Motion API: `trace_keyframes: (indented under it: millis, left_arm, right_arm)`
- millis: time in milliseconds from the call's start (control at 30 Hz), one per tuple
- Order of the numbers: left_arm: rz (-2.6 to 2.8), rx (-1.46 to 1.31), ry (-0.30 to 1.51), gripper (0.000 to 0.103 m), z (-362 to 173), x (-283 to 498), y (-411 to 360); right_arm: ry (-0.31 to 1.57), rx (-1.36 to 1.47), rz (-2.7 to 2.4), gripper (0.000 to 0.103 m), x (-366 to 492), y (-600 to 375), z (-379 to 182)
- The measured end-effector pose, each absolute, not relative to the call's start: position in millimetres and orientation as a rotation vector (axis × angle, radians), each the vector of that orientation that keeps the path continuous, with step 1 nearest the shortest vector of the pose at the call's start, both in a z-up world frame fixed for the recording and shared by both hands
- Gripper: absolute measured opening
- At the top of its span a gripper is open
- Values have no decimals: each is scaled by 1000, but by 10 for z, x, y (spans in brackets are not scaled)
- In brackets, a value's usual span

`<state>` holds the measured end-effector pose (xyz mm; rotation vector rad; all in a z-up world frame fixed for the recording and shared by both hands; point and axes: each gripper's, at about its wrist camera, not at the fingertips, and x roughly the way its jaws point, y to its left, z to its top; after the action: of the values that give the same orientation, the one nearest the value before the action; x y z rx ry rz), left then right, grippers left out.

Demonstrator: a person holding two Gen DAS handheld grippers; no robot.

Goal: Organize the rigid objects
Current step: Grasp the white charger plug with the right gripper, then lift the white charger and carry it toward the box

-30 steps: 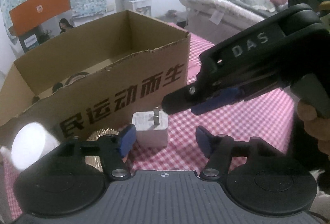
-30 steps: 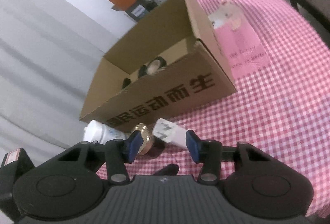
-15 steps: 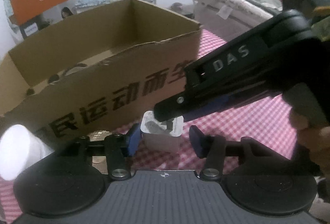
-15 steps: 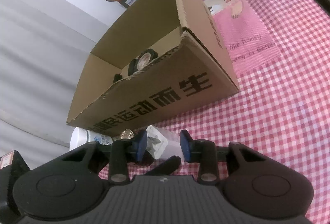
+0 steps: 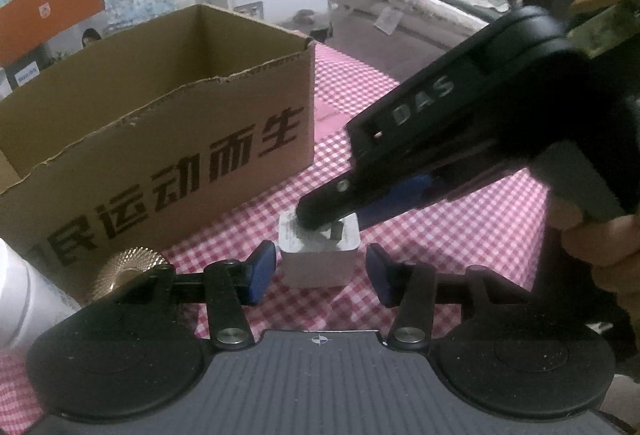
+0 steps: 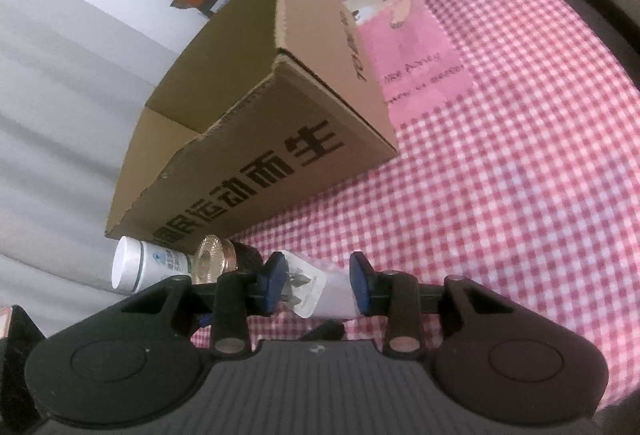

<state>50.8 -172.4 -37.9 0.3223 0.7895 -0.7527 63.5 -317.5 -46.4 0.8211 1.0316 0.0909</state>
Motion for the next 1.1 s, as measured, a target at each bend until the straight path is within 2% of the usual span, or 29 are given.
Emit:
trace_keyframes:
  millis: [300,467,1100]
  left_arm:
    - [-752,367,803,52,-484,614,-1843]
    - [-744,368,810,43,-495,665,-1863]
    - [-717,357,850,42,-423,709,-1868]
  right_arm:
    - [1035,868,60,43,548,-3189,-472]
    - [1047,886,67,43,574,-3150,-508]
    - [1042,844,106,44,667,-3133,-481]
